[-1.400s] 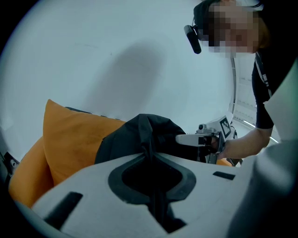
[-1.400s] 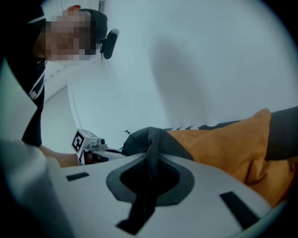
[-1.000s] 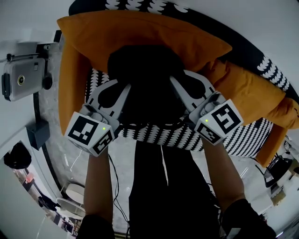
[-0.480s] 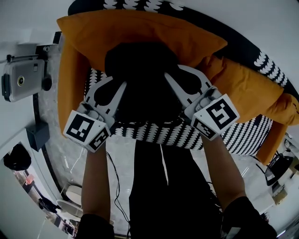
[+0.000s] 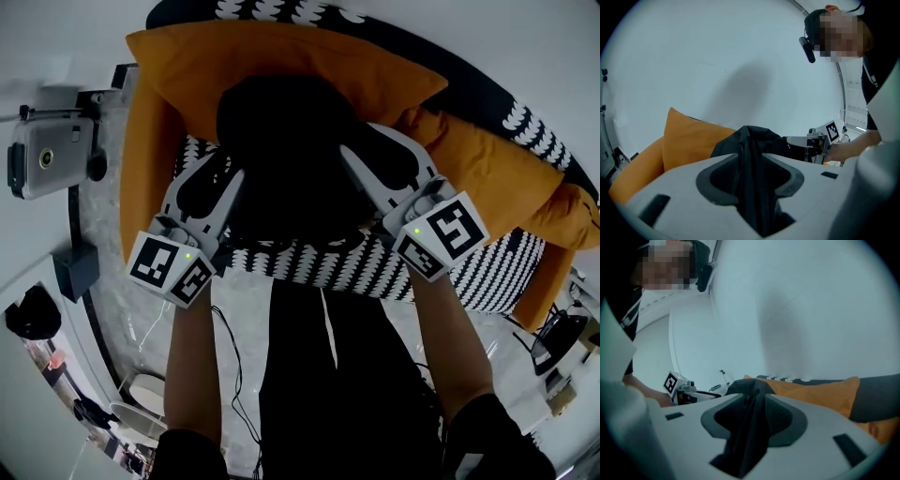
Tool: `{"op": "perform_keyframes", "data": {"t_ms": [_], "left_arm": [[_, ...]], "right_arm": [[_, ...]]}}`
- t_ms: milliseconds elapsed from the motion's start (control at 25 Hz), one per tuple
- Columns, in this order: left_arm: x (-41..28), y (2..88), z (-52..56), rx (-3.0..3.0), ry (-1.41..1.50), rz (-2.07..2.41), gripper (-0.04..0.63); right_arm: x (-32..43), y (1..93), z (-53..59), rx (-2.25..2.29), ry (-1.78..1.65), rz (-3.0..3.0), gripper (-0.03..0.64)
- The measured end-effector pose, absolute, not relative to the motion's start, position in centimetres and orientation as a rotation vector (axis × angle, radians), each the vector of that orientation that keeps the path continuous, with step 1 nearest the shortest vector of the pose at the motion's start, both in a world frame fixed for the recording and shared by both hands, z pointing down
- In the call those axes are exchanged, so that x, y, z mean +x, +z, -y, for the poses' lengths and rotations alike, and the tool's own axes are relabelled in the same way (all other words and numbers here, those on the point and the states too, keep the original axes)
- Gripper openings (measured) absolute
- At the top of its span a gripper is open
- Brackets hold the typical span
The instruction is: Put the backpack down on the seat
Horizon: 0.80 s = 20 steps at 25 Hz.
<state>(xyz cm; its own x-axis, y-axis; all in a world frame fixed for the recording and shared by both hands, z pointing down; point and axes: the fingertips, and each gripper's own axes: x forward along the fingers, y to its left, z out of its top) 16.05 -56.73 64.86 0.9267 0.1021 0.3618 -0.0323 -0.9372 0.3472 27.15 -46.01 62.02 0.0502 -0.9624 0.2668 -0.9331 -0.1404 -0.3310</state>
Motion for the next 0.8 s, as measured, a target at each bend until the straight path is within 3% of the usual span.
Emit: {"op": "perform_keyframes", "data": {"t_ms": [800], "left_arm": [[14.9, 48.6, 52.9, 2.901, 0.376, -0.14, 0.133]], "right_arm": [[25.6, 47.4, 44.4, -2.154, -0.448, -2.054, 0.135]]}}
